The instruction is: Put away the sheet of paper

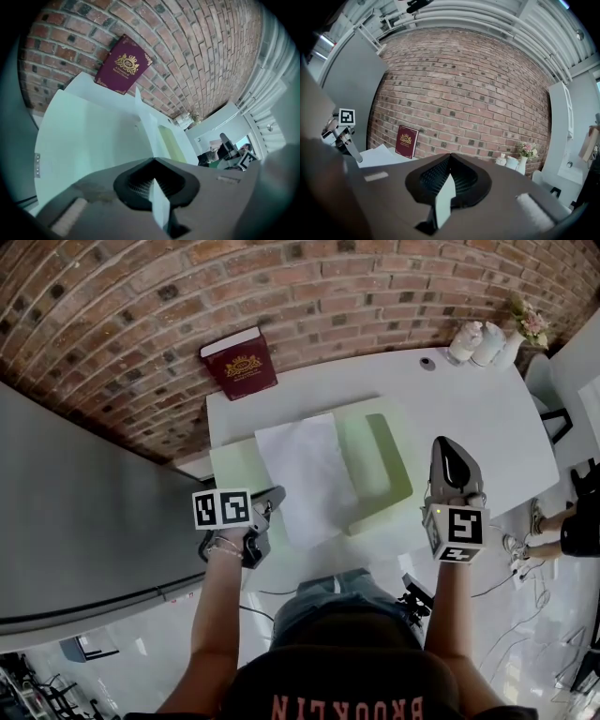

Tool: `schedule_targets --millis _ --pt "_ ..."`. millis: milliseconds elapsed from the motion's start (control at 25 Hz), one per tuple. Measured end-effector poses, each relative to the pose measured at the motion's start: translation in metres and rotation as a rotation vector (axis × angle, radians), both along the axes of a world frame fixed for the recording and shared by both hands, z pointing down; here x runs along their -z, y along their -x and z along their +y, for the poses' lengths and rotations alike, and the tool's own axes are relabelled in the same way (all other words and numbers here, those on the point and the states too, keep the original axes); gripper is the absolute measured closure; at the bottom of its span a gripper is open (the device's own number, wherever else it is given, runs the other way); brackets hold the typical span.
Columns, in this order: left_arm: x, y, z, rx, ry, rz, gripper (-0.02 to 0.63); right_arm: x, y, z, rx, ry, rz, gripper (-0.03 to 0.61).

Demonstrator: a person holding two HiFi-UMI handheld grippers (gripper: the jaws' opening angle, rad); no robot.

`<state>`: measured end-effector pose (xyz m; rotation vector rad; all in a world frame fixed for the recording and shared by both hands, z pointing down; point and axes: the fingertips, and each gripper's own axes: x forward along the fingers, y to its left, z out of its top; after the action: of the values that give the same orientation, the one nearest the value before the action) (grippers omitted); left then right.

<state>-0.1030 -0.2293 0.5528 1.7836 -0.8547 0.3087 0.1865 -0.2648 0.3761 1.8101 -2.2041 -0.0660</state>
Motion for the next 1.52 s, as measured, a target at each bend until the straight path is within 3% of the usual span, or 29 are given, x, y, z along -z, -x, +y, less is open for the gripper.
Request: schedule_targets --millis 280,720,1520 --pt "-0.027 0.027 0.008 0.013 0.068 -0.087 0.612 0.000 0.005 -0.004 0.021 -0.012 0.001 0.577" --pt "-0.049 0.033 0.009 0.041 0.118 -0.125 0.612 -0.002 0.001 -0.008 0.035 -0.012 0.013 0.577" --pt "-0.053 -0.027 -0.015 0.021 0.147 -0.137 0.612 -0.012 -0.047 -0.019 0.009 0.010 0.002 0.577"
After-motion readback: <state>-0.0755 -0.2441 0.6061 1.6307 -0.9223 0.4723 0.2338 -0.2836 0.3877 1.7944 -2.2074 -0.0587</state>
